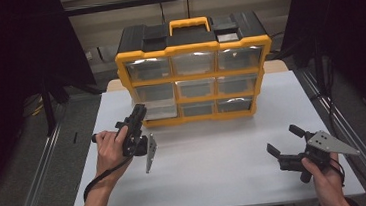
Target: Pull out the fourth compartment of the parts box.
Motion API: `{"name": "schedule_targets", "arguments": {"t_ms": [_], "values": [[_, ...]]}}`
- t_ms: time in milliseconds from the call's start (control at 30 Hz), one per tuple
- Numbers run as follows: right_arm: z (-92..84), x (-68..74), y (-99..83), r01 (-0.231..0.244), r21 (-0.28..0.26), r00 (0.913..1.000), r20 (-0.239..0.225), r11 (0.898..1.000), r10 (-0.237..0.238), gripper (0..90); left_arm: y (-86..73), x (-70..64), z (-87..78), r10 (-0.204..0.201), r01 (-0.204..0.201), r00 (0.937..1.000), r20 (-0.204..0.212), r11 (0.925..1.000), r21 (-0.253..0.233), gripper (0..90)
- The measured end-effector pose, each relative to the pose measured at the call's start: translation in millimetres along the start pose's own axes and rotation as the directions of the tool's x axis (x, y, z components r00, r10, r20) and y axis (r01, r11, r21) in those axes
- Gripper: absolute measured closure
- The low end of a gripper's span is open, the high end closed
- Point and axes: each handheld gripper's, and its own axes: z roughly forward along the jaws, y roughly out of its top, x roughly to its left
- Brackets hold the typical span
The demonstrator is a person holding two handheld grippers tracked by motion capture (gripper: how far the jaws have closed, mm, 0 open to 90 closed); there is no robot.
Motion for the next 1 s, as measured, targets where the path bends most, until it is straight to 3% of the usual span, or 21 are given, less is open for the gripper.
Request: {"name": "schedule_targets", "arguments": {"t_ms": [333,1000], "values": [[-0.4,-0.2,0.0,-0.001,0.002,1.0000,-0.003,1.000,0.001,0.0,1.5,2.1,-5.0,0.012,-0.012,0.9999,-0.007,0.9999,0.002,79.2],[-0.5,-0.1,0.3,0.002,-0.002,1.0000,0.001,1.000,-0.002,0.0,4.9,3.4,-14.3,-0.002,0.002,1.0000,0.007,1.0000,0.002,79.0]]}}
